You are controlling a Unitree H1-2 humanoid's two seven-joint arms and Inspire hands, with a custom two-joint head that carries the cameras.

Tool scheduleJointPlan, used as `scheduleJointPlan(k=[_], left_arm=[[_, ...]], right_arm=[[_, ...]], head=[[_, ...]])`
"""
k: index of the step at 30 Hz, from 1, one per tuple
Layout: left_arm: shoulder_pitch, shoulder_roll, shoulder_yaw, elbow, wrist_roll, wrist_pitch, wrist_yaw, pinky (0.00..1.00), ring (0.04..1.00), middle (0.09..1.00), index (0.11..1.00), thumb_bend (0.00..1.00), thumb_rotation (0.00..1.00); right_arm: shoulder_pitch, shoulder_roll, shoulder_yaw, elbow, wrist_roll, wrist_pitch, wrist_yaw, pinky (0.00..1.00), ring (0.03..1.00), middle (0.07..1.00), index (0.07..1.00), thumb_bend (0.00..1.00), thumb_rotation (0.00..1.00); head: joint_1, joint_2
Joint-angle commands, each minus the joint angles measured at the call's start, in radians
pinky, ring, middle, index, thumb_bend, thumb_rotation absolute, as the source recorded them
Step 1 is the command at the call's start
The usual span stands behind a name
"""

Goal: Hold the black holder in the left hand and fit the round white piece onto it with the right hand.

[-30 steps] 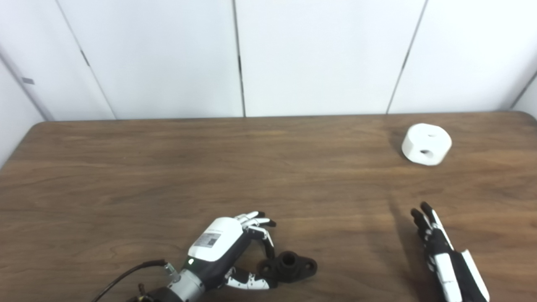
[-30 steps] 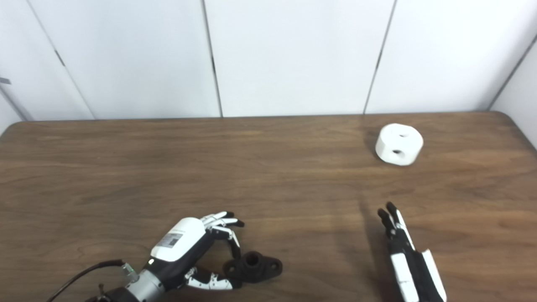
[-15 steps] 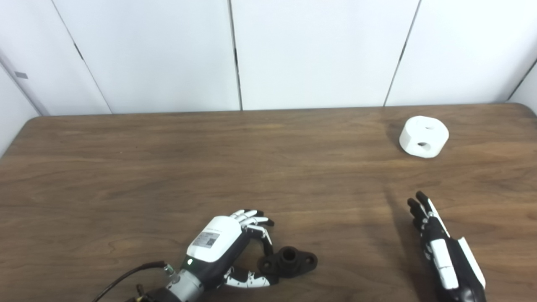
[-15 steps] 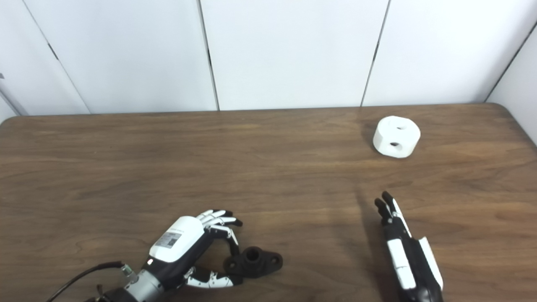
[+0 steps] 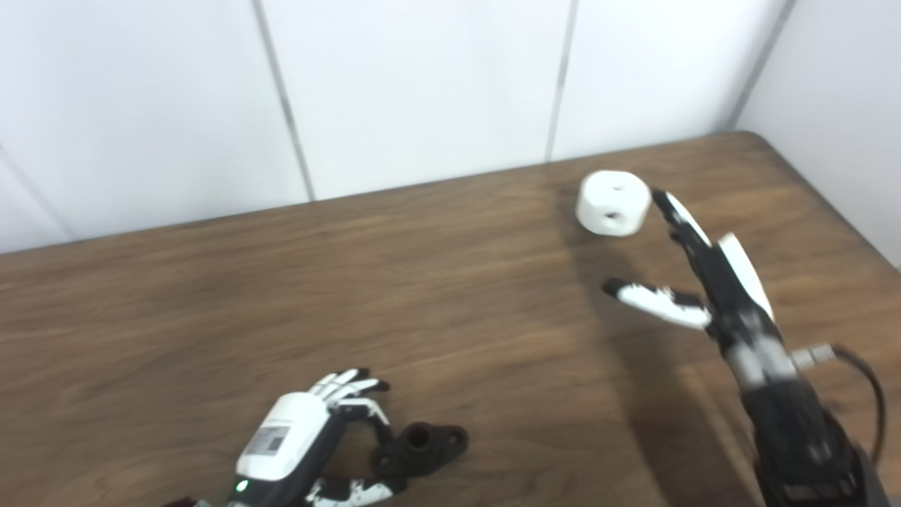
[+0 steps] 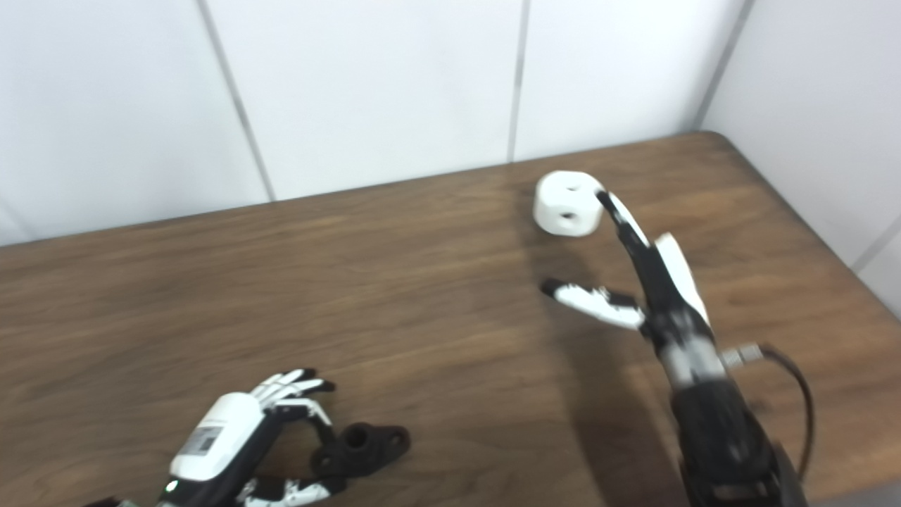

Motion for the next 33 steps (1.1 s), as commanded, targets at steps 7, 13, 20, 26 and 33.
scheduleJointPlan(k=[7, 13, 20, 26, 33], left_arm=[[0.038, 0.052, 0.036, 0.059, -0.01, -0.027, -0.019, 0.9, 0.912, 0.832, 0.487, 0.52, 0.06], [0.044, 0.061, 0.051, 0.078, -0.023, -0.056, -0.014, 0.9, 0.914, 0.831, 0.487, 0.52, 0.06], [0.047, 0.061, 0.068, 0.09, -0.035, -0.067, -0.013, 0.89, 0.913, 0.832, 0.487, 0.52, 0.06], [0.052, 0.059, 0.071, 0.082, -0.029, -0.067, -0.016, 0.89, 0.915, 0.836, 0.487, 0.52, 0.06], [0.062, 0.054, 0.075, 0.069, -0.034, -0.061, -0.021, 0.89, 0.913, 0.835, 0.487, 0.52, 0.06]], right_arm=[[-0.153, -0.1, 0.007, 0.049, -0.143, -0.008, 0.001, 0.97, 0.99, 0.953, 0.88, 0.78, 0.31], [-0.266, -0.159, 0.026, 0.155, -0.181, 0.004, 0.032, 0.95, 0.997, 0.961, 0.873, 0.8, 0.29], [-0.399, -0.232, 0.082, 0.324, -0.205, 0.051, 0.095, 0.92, 1.0, 0.96, 0.857, 0.83, 0.25], [-0.505, -0.287, 0.153, 0.479, -0.231, 0.077, 0.158, 0.91, 1.0, 0.963, 0.844, 0.85, 0.26], [-0.577, -0.334, 0.237, 0.612, -0.258, 0.057, 0.187, 0.97, 0.999, 0.94, 0.828, 0.87, 0.26]], head=[[-0.051, -0.013], [-0.073, -0.02], [-0.087, -0.023], [-0.083, -0.022], [-0.078, -0.016]])
